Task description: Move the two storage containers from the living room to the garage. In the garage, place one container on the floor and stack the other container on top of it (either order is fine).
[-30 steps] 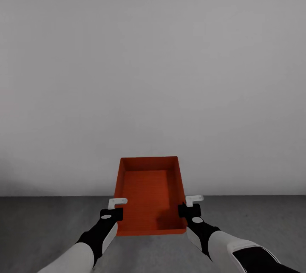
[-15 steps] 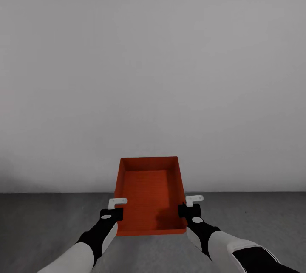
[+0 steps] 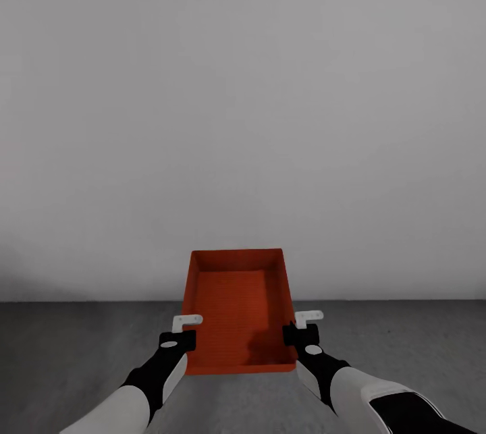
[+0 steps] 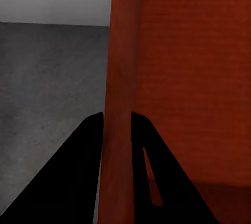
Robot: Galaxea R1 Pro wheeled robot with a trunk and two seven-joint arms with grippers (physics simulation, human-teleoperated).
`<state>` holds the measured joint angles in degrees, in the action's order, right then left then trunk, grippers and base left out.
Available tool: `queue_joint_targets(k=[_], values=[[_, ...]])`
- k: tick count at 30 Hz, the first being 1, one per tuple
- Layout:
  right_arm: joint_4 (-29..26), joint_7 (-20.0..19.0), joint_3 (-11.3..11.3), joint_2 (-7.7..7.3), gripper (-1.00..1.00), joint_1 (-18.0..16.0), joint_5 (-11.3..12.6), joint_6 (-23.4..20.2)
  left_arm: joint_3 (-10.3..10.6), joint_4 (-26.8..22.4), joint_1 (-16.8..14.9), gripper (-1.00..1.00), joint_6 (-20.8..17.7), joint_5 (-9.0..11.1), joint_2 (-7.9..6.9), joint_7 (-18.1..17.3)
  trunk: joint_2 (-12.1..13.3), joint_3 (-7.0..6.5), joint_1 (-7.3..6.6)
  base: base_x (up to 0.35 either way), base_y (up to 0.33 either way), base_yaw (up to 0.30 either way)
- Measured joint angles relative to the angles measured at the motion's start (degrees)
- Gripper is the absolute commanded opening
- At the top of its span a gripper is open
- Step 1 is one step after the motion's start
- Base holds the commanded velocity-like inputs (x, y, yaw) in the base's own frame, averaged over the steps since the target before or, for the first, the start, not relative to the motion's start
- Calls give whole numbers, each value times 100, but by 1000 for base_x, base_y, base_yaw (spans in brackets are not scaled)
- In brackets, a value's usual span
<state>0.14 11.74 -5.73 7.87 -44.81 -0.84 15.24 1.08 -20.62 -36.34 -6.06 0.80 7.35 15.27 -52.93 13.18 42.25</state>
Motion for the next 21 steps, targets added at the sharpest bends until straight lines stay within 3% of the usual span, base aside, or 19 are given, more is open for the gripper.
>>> queue_joint_targets(k=[21], values=[[-2,-34,15,-19,-100,0,-11,-2,11,0,0,-100,-3,6,17,33,0,195,0,0,0,0]])
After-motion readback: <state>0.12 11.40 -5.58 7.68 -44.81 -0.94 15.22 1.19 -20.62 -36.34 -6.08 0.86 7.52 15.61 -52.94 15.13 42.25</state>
